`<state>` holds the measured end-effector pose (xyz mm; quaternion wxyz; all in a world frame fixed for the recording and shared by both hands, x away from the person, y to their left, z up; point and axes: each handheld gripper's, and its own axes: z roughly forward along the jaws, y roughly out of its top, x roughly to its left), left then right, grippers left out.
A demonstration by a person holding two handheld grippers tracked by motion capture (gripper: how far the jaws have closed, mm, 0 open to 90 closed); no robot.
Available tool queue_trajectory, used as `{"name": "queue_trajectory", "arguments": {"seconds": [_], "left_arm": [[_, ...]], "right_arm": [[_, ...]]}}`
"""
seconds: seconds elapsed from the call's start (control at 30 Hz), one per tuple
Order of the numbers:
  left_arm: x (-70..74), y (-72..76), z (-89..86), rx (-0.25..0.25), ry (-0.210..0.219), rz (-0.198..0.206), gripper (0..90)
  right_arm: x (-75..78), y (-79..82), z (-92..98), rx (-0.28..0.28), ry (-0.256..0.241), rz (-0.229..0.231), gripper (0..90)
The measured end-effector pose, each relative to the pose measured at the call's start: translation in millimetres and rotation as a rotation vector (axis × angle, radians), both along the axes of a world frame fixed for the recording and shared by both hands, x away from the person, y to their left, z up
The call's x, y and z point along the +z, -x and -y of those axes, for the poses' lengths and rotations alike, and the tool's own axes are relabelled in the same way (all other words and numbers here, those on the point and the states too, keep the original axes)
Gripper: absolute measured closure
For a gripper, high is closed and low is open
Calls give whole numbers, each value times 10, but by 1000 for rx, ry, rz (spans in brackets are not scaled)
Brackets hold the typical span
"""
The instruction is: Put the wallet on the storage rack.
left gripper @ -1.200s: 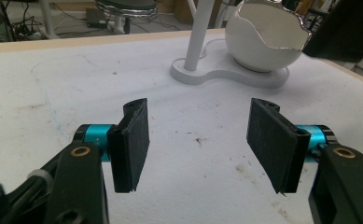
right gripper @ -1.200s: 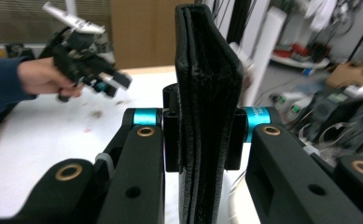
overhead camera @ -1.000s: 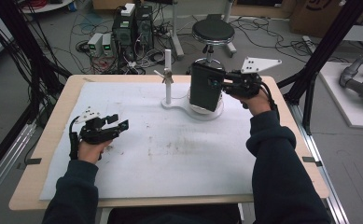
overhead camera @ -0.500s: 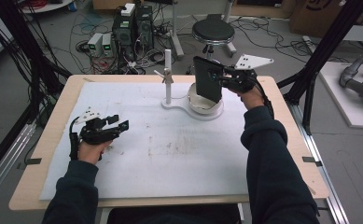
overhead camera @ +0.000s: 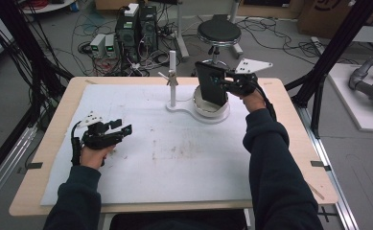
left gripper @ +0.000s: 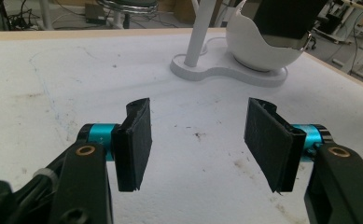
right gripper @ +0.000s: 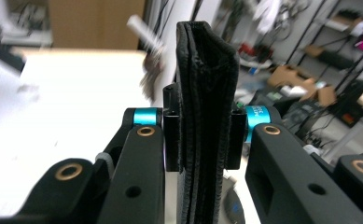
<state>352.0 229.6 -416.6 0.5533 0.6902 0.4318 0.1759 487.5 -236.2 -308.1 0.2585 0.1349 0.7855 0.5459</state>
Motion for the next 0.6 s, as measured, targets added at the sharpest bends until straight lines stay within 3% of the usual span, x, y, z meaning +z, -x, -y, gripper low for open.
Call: {"name": "queue_trajectory", "arguments": {"seconds": [0.13,0.23,0.3,0.6], "left_arm": [[1,12,-5,-1,5,-7,414],[0,18,-9,4,14,-9,414],[2,20,-14,4,14,-8,415],[11,30,-29,6,25,-7,415]], "right_arm": [[-150,72,-49,42,73,-52,754],[-201,139,-80,53,88,-37,752],[-259,179,-91,65,94,-67,736],[-258,301,-139,83,157,-143,685]]}}
